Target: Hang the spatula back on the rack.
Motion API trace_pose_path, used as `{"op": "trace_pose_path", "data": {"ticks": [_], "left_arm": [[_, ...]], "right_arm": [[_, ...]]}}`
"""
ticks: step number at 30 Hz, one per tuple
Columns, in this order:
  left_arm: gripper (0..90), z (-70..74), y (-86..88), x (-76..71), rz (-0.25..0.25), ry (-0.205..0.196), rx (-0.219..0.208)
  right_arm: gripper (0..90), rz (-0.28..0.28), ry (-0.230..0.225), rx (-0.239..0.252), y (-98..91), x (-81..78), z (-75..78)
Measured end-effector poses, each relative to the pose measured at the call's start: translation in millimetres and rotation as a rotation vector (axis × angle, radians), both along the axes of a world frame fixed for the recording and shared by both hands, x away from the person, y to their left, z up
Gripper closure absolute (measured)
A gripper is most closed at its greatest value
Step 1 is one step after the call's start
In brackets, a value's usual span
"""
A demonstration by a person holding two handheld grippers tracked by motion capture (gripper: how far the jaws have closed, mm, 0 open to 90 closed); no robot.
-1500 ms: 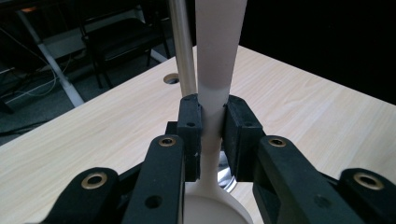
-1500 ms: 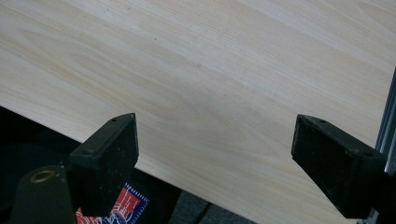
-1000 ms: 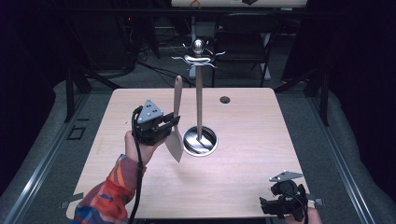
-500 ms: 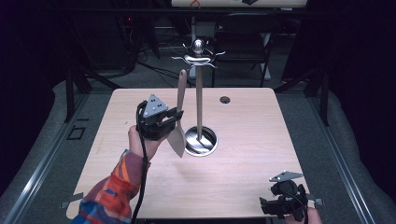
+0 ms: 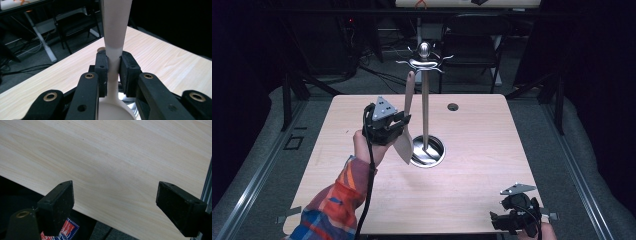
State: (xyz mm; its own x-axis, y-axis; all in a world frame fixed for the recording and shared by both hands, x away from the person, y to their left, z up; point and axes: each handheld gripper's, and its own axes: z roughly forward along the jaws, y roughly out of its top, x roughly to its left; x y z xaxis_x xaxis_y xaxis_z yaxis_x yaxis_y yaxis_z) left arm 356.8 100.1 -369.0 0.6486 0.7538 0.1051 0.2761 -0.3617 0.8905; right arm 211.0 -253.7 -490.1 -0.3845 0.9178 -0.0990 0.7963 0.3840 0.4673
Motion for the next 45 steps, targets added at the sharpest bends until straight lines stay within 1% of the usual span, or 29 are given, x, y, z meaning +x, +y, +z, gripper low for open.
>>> {"op": "trace_pose_path", "data": {"ticks": [3,5,7,10,13,17,21,24,25,26,29,30,33,34,36,37,38,41,43,45], "left_arm": [[78.0,-0.5,-0.6,1.9,0.016,-0.006,0.028],[78.0,-1.3,-0.9,3.1,0.019,-0.004,0.026],[78.0,-1.0,-2.0,3.4,0.022,-0.01,0.033],[77.9,-0.8,-2.7,4.8,0.023,-0.007,0.039],[77.9,-0.4,-4.0,5.8,0.025,-0.008,0.039],[77.7,-2.2,-5.3,6.5,0.017,-0.007,0.027],[77.1,-4.1,-7.4,7.3,0.007,-0.019,0.023],[76.6,-7.2,-7.7,7.6,-0.005,-0.035,0.002],[76.4,-8.9,-7.4,7.8,-0.016,-0.047,-0.003],[76.1,-10.7,-7.4,7.9,-0.024,-0.051,-0.015],[75.2,-14.1,-9.7,7.6,-0.051,-0.073,-0.032],[74.7,-14.4,-10.2,7.6,-0.06,-0.078,-0.029],[74.2,-15.9,-12.4,6.8,-0.068,-0.096,-0.036],[74.3,-16.9,-12.6,6.7,-0.067,-0.104,-0.045],[75.3,-19.0,-12.3,6.4,-0.059,-0.106,-0.075],[75.6,-19.8,-11.3,6.5,-0.056,-0.112,-0.079],[76.0,-20.2,-10.7,6.2,-0.049,-0.111,-0.088],[77.3,-20.4,-8.8,5.9,-0.016,-0.118,-0.102],[77.5,-19.2,-8.1,5.5,0.002,-0.129,-0.091],[77.5,-18.1,-8.7,5.2,0.017,-0.126,-0.097]], "right_arm": [[14.2,-0.001,0.0,0.001,-0.1,-0.1,0.0],[14.3,0.0,-0.001,0.001,-0.1,-0.2,0.0],[14.2,0.0,-0.001,0.0,-0.1,-0.2,0.0],[14.2,0.001,-0.001,0.0,0.1,-0.1,-0.1],[14.2,0.002,0.001,-0.001,0.1,0.0,-0.1],[14.2,0.002,-0.001,-0.001,0.1,0.0,-0.1],[14.2,0.005,0.001,-0.004,0.3,-0.1,0.0],[14.2,0.002,-0.001,-0.002,0.2,-0.3,-0.1],[14.2,0.003,-0.001,-0.002,0.2,-0.3,-0.1],[14.3,0.005,0.002,-0.004,0.2,0.0,-0.1],[14.3,0.005,-0.001,-0.01,0.4,-0.3,-0.1],[14.3,0.005,-0.001,-0.009,0.4,-0.3,-0.1],[14.2,0.004,-0.003,-0.01,0.5,-0.3,-0.3],[14.2,0.004,-0.003,-0.01,0.5,-0.3,-0.3],[14.2,0.004,-0.002,-0.01,0.5,-0.3,-0.4],[14.2,0.005,-0.001,-0.011,0.5,-0.3,-0.4],[14.3,0.006,-0.001,-0.011,0.5,-0.3,-0.4],[14.2,0.007,0.0,-0.011,0.5,-0.3,-0.5],[14.2,0.011,0.002,-0.015,0.5,-0.1,-0.4],[14.2,0.012,0.002,-0.016,0.6,-0.1,-0.5]]}}
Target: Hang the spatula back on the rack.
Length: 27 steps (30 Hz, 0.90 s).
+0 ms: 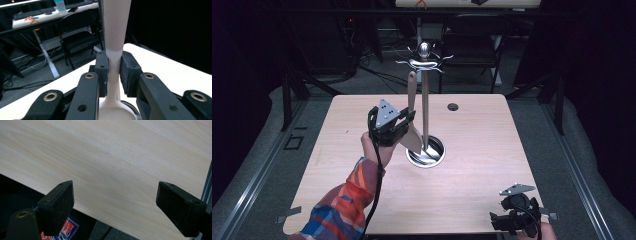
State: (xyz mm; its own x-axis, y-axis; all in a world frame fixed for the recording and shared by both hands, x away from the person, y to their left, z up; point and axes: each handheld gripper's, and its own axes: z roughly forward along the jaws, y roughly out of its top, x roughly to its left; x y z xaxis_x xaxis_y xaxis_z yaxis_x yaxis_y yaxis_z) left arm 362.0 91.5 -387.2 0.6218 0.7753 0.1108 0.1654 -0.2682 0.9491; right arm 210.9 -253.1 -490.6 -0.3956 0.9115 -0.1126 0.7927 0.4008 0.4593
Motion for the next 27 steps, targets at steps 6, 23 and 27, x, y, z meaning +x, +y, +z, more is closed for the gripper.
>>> {"op": "trace_pose_path", "data": {"ticks": [6,23,27], "left_arm": [[77.6,-0.5,-3.8,3.7,-0.006,0.049,-0.003],[76.6,2.1,-2.0,7.2,-0.034,0.064,0.014],[73.6,3.4,-2.6,6.1,-0.031,0.064,0.024]], "right_arm": [[14.2,0.001,0.003,0.001,0.3,-0.2,0.2],[14.2,-0.002,0.001,-0.002,0.3,-0.3,0.2],[14.3,-0.001,0.001,0.0,0.4,-0.4,0.2]]}}
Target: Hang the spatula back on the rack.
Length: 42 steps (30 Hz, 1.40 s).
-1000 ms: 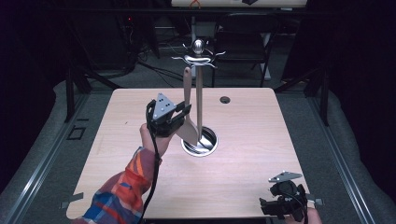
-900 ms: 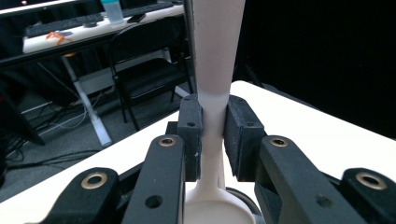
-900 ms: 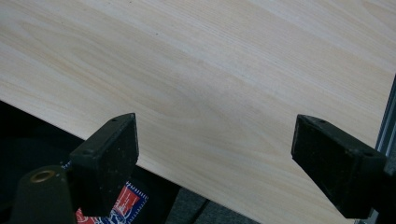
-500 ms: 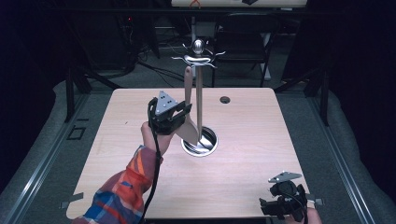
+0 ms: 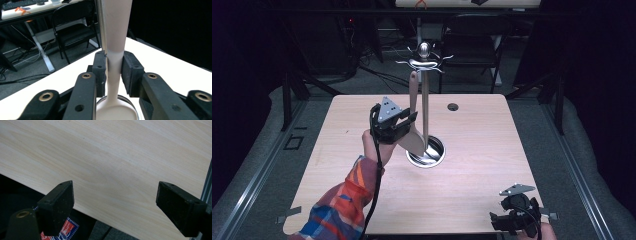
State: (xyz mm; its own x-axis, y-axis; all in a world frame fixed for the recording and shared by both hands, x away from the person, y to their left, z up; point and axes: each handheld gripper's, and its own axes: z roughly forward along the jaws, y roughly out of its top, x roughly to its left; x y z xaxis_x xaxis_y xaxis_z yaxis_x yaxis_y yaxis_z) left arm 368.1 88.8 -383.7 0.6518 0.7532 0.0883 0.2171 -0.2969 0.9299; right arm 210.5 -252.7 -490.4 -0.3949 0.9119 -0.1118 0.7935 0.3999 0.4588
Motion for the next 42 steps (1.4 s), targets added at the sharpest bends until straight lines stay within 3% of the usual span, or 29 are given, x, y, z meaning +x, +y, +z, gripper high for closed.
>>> {"op": "trace_pose_path", "data": {"ticks": [10,15,18,24,32,36,42], "left_arm": [[63.2,2.5,-1.3,-2.3,-0.004,-0.004,0.019],[49.0,6.7,-0.1,-6.6,-0.006,0.003,0.035],[43.5,9.9,3.8,-9.6,-0.014,-0.012,0.036],[35.6,13.2,13.6,-12.1,-0.03,0.019,0.028],[21.3,6.2,23.7,-19.4,-0.037,0.069,0.089],[19.6,2.8,30.9,-26.5,-0.024,0.052,0.12],[16.3,0.0,51.4,-36.5,-0.004,0.067,0.144]], "right_arm": [[14.2,-0.001,-0.001,0.001,-0.2,-0.1,0.0],[14.2,-0.001,-0.001,0.002,-0.2,-0.1,0.0],[14.3,-0.005,-0.005,0.004,-0.1,-0.2,-0.1],[14.5,-0.005,-0.006,0.001,-0.5,-0.3,0.2],[14.5,-0.005,-0.006,-0.001,-0.1,-0.6,0.3],[14.5,-0.006,-0.007,-0.002,0.1,-0.7,0.3],[14.5,-0.006,-0.007,-0.004,0.7,-0.4,0.3]]}}
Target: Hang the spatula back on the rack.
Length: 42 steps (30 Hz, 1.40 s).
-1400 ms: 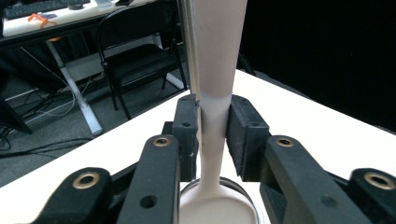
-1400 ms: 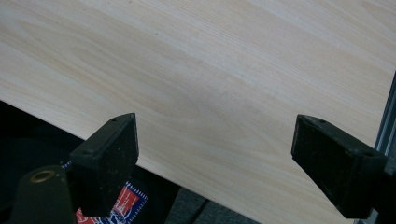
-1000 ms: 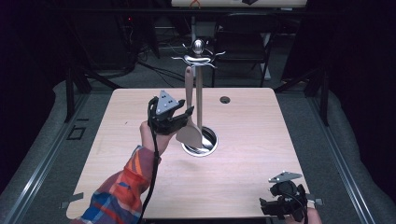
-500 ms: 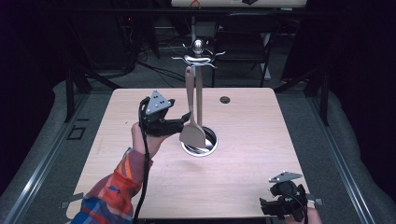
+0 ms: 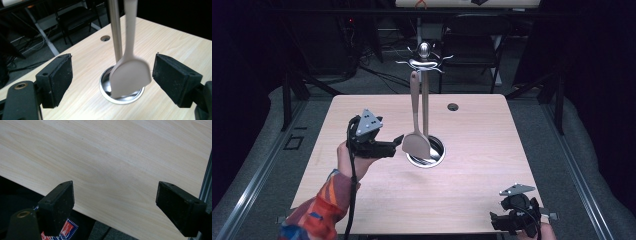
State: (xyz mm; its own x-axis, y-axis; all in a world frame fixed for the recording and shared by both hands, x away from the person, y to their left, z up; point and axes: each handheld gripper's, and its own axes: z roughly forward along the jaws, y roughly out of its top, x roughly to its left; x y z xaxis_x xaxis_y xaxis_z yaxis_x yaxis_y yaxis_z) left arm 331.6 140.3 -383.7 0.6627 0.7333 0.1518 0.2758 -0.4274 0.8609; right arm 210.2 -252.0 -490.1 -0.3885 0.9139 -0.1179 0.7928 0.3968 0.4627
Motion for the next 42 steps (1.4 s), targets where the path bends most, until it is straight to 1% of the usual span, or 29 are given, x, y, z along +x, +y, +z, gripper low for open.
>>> {"op": "trace_pose_path", "data": {"ticks": [2,5,7,9,10,11,13,15,17,18,21,23,25,26,29,31,33,36,37,39,40,41,42], "left_arm": [[15.5,-3.5,5.1,-2.4,0.0,0.019,0.009],[14.3,-15.2,10.6,-6.2,0.004,0.063,0.053],[13.3,-23.7,14.7,-9.0,0.009,0.084,0.075],[12.2,-31.2,19.2,-11.9,0.018,0.104,0.084],[11.7,-35.0,22.0,-13.1,0.023,0.117,0.096],[10.7,-37.9,24.0,-14.5,0.029,0.126,0.097],[9.9,-42.4,27.3,-16.7,0.033,0.142,0.116],[8.8,-46.3,31.9,-19.9,0.038,0.157,0.138],[8.0,-49.2,35.1,-22.6,0.045,0.167,0.143],[7.5,-51.2,37.4,-23.9,0.041,0.181,0.145],[6.7,-56.5,40.6,-27.2,0.044,0.205,0.144],[6.7,-61.3,41.6,-30.6,0.043,0.21,0.157],[6.2,-68.8,40.9,-34.0,0.038,0.224,0.182],[5.4,-73.1,40.5,-35.3,0.032,0.239,0.199],[2.4,-88.3,39.2,-38.1,0.021,0.293,0.23],[1.7,-94.7,39.5,-39.6,0.02,0.31,0.233],[0.7,-101.2,39.4,-41.1,0.03,0.331,0.235],[0.0,-110.9,40.9,-43.4,0.035,0.347,0.236],[0.0,-114.9,42.0,-43.7,0.033,0.359,0.239],[0.0,-119.3,44.1,-43.0,0.017,0.379,0.241],[0.0,-123.1,45.9,-42.1,-0.012,0.407,0.248],[0.0,-125.2,46.9,-41.7,-0.023,0.426,0.245],[0.0,-127.2,48.0,-41.3,-0.028,0.441,0.241]], "right_arm": [[14.5,-0.003,-0.006,0.0,0.6,-0.4,0.0],[14.5,-0.004,-0.007,-0.003,1.0,-0.4,-0.2],[14.5,-0.006,-0.009,-0.006,1.2,-0.6,-0.3],[14.5,-0.004,-0.006,-0.007,1.1,-0.5,-0.3],[14.4,-0.005,-0.004,-0.016,1.1,-0.5,0.2],[14.4,-0.003,-0.004,-0.015,1.3,-0.6,-0.1],[14.4,0.003,0.002,-0.027,1.4,-0.6,0.5],[14.5,0.004,-0.002,-0.02,1.9,-0.6,0.0],[14.4,0.004,-0.003,-0.021,2.0,-0.8,0.1],[14.5,0.004,-0.004,-0.018,2.0,-0.9,-0.1],[14.4,0.006,-0.003,-0.014,2.5,-0.7,-0.5],[14.4,0.007,0.0,-0.022,2.5,-0.7,-0.1],[14.4,0.008,0.001,-0.023,2.5,-0.7,0.0],[14.4,0.006,0.0,-0.022,2.6,-0.7,-0.1],[14.4,0.004,-0.005,-0.022,2.9,-0.8,-0.7],[14.4,0.004,-0.002,-0.029,2.9,-0.9,-0.2],[14.4,0.005,-0.002,-0.029,3.0,-0.9,-0.3],[14.4,0.009,0.002,-0.029,3.2,-0.6,-0.7],[14.4,0.009,0.002,-0.034,3.2,-0.6,-0.7],[14.4,0.012,0.001,-0.034,3.7,-0.8,-0.6],[14.4,0.012,-0.002,-0.036,3.9,-1.0,-0.7],[14.4,0.025,0.008,-0.054,3.4,-1.2,1.2],[14.4,0.026,0.006,-0.059,3.5,-1.5,1.3]]}}
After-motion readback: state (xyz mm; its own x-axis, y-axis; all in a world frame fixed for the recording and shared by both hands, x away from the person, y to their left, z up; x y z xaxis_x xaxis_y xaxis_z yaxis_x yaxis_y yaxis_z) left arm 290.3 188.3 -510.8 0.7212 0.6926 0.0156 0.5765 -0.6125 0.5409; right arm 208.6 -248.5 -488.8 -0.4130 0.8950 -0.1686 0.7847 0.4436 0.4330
